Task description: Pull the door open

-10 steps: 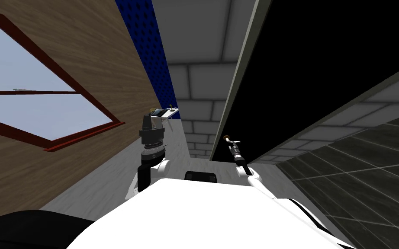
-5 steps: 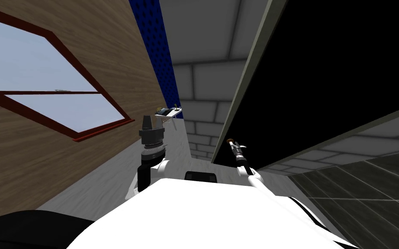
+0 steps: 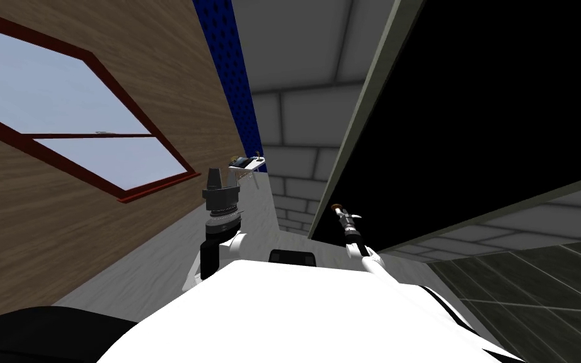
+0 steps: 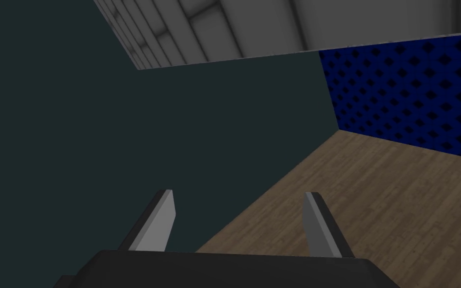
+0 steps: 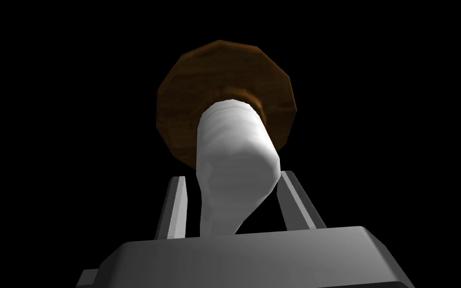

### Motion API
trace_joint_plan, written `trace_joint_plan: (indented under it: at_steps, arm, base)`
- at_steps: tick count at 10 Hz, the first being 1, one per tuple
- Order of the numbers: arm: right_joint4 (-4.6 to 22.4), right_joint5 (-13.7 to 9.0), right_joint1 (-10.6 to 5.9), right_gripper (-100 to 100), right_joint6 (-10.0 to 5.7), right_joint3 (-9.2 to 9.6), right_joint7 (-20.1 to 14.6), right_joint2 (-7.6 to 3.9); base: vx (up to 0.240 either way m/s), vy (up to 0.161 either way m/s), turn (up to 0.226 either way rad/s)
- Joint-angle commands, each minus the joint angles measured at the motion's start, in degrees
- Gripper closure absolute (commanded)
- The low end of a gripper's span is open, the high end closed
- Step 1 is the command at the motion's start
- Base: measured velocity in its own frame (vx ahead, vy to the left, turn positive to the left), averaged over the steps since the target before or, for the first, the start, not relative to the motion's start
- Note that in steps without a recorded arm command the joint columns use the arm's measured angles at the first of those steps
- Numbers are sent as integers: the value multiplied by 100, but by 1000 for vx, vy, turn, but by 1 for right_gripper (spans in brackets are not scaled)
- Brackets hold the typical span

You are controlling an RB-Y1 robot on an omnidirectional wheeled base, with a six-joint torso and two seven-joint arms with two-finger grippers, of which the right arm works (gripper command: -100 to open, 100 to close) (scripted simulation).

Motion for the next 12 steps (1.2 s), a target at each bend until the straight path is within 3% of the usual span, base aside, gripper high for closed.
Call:
trace_joint_plan:
  at_steps: [1, 5, 12]
  arm:
    - [0, 1, 2, 100, -1, 3, -3, 0]
    - [0, 1, 2, 100, -1, 3, -3, 0]
    - [-29, 192, 244, 100, -280, 390, -605, -410]
  base:
    - [-9, 15, -22]
    - [0, 0, 0]
    - [-179, -43, 113]
